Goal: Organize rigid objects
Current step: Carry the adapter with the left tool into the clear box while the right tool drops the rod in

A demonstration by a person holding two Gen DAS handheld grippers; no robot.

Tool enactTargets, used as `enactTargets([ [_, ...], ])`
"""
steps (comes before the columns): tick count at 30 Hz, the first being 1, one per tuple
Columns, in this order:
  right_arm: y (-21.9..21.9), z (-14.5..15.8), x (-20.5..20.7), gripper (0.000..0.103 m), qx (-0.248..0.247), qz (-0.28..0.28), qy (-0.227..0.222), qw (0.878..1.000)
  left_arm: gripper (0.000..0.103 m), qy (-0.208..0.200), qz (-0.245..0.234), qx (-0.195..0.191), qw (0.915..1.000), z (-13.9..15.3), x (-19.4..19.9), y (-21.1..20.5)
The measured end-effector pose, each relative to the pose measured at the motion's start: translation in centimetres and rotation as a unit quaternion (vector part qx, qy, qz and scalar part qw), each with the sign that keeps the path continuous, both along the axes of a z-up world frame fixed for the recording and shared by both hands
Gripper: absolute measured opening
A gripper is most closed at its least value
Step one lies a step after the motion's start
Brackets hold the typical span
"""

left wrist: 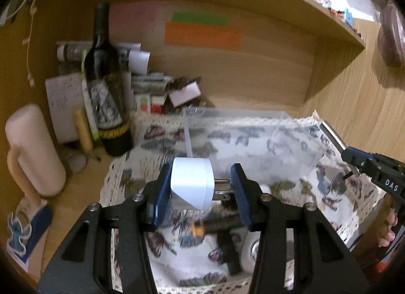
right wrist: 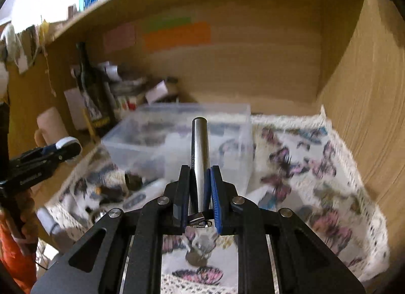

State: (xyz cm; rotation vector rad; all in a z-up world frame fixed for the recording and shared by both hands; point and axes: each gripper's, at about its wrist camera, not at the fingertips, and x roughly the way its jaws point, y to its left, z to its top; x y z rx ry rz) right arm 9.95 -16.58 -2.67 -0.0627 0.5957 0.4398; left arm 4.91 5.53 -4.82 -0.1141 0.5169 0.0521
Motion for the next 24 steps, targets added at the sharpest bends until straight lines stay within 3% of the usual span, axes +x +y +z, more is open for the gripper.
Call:
enactTargets([
  [6, -0.1, 2.8, 2.1, 0.014, 0.013, 0.003, -0.038, 0.999, 0.047, -0.017, -0.006, 0.01, 0.9998, 2.4, 2.3, -0.5],
  [12, 0.9, 4.0, 5.3, 0.014, 0.012, 0.019, -0.046, 0.999, 0.047, -0.013, -0.013, 0.005, 0.9998, 4.0, 5.7, -0.5],
  [17, 2.4, 2.9, 8.3, 0.014, -0.003, 0.035, -0.028, 0.999, 0.047, 0.005, -0.019, 0.012, 0.9997, 4.1, 8.9, -0.8],
  [24, 4.3, -0.4, 12.0, 0.014, -0.033, 0.053, 0.03, 0.998, 0.047, 0.064, -0.035, 0.013, 0.9972, 1.7, 13.7, -1.3],
])
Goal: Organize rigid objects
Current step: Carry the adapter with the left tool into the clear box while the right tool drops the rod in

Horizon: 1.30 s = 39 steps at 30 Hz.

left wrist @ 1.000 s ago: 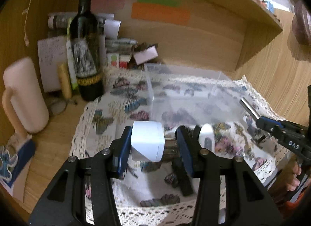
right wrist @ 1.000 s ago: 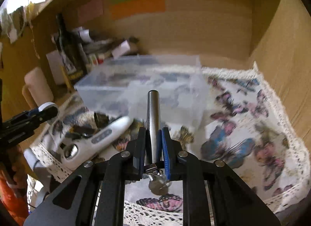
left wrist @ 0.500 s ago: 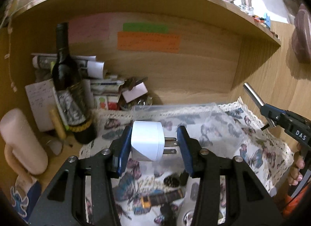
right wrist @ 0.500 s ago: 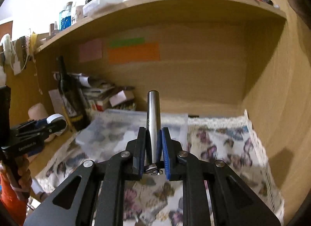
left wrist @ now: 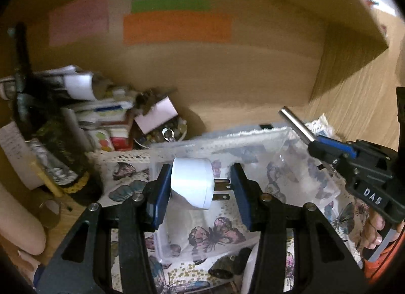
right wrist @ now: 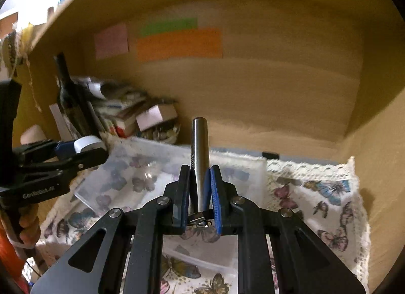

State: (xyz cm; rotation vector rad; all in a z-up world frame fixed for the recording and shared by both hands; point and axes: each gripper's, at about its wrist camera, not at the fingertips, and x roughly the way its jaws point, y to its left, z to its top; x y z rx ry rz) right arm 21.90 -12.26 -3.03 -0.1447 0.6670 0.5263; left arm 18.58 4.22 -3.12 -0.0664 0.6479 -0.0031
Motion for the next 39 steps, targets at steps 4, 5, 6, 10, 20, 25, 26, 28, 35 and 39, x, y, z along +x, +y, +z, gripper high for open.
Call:
enactTargets([
  [4, 0.5, -2.2, 1.6, 0.014, -0.021, 0.003, 0.036, 0.999, 0.047, 0.027, -0.008, 0.005, 0.9996, -1.8, 2.2, -0.5],
  [5, 0.5, -2.7, 1.9, 0.014, -0.023, 0.003, 0.044, 0.999, 0.047, 0.037, -0.012, 0.009, 0.9992, -2.2, 2.7, -0.7],
  [6, 0.5, -3.3, 2.2, 0.014, -0.025, 0.003, 0.054, 0.998, 0.047, 0.045, -0.015, 0.011, 0.9988, -2.7, 3.1, -0.9],
  [10, 0.7, -4.8, 3.1, 0.014, -0.04, 0.0, 0.076, 0.996, 0.047, 0.066, -0.026, 0.023, 0.9972, -3.9, 4.1, -1.7],
  [20, 2.2, -6.0, 2.8, 0.014, -0.081, 0.017, 0.091, 0.992, 0.047, 0.103, -0.036, 0.032, 0.9935, -5.7, 5.7, -2.2],
  [25, 2.1, -5.3, 2.4, 0.015, -0.078, 0.013, 0.08, 0.994, 0.054, 0.095, -0.036, 0.036, 0.9941, -5.1, 5.1, -2.2],
  [26, 2.0, -5.0, 2.2, 0.015, -0.076, 0.013, 0.077, 0.994, 0.058, 0.09, -0.037, 0.037, 0.9946, -4.7, 4.8, -2.2],
  [28, 1.9, -4.1, 1.6, 0.017, -0.071, 0.012, 0.067, 0.995, 0.061, 0.08, -0.036, 0.038, 0.9954, -4.1, 4.2, -2.3],
  [35, 0.7, -0.5, -1.7, 0.048, -0.041, 0.001, 0.014, 0.999, 0.088, 0.028, -0.018, 0.036, 0.9988, -0.5, 0.7, -1.7],
  [39, -0.5, 1.0, -4.2, 0.063, -0.028, -0.008, -0.016, 0.999, 0.097, -0.006, -0.007, 0.032, 0.9995, 1.1, -2.0, -1.1],
])
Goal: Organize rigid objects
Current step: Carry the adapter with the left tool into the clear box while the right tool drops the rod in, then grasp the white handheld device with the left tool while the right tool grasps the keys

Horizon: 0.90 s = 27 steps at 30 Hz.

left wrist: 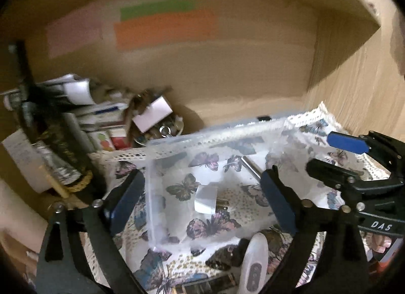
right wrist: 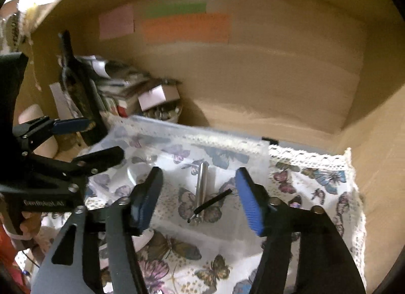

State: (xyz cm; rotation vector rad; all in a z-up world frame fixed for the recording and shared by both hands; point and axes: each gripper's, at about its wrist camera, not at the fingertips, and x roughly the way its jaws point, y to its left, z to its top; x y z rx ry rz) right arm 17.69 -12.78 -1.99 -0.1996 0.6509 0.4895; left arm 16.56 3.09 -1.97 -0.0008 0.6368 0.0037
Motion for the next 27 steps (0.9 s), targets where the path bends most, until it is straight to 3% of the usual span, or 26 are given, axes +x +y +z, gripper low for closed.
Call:
enactTargets([
  [5, -1.5, 0.3, -2.9, 0.068, 0.011, -0.012, -0.014, 1.0, 0.099, -0.02, 0.006, -0.009, 0.9997, 0.4, -3.5, 0.4],
  [12, -3.1, -1.8, -5.9, 0.07, 0.015, -0.032, -0.001, 0.999, 0.099, -0.013, 0.005, -0.003, 0.9999, -1.9, -7.0, -0.3],
  [23, -3.9, -7.5, -8.5, 0.07, 0.009, -0.035, 0.074, 0.997, 0.099, 0.024, -0.036, -0.02, 0.9989, -6.9, -10.0, -3.1],
  [27, -3.8, -8.9, -8.8, 0.07, 0.009, -0.034, 0.095, 0.995, 0.082, 0.038, -0.071, -0.04, 0.9959, -8.0, -10.1, -4.1],
])
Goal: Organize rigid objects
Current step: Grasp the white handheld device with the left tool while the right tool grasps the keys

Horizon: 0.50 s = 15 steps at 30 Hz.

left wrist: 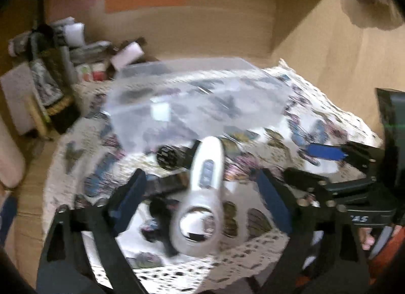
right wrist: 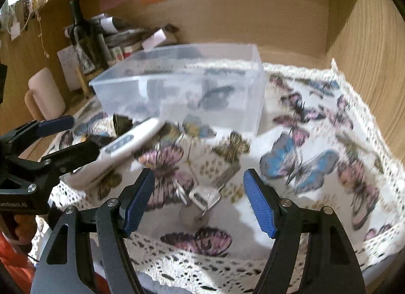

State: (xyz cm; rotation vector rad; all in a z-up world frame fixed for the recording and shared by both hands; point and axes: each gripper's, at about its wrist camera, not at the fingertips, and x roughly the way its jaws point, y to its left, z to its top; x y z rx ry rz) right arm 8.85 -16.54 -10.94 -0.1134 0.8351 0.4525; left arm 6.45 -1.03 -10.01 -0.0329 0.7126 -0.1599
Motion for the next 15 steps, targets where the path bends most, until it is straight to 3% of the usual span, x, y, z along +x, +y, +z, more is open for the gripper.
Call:
enactTargets([
  [1, 0.1, -0.3, 0.1, 0.069, 0.001, -0.001, 0.006, 1.0, 0.078, 0.009, -0.009, -0.008, 0.9999, -0.4, 0.1, -0.2],
  [5, 0.4, -1.2, 0.6, 0.049, -0.001, 0.002, 0.021, 1.0, 0.065, 0.027, -0.021, -0.015, 0.9993, -1.3, 0.4, -0.5],
  [8, 0.6, -1.4, 0.6, 0.044, -0.01, -0.004, 0.011, 1.0, 0.063, 0.03, -0.019, -0.012, 0.9993, -1.8, 0.4, -0.6],
  [9, 0.6, -1.4, 0.5, 0.038, -0.013, -0.01, 0.006, 1.0, 0.062, 0.032, -0.018, -0.013, 0.9992, -2.0, 0.4, -0.5],
  [11, 0.4, -1.5, 0.3, 0.035, -0.014, -0.014, 0.001, 1.0, 0.056, 0.044, -0.021, -0.017, 0.9987, -2.6, 0.4, -0.4],
  [15, -0.1, -1.6, 0.2, 0.023, -0.01, -0.024, -0.003, 1.0, 0.046, 0.049, -0.012, 0.005, 0.9987, -3.7, 0.3, -0.9],
])
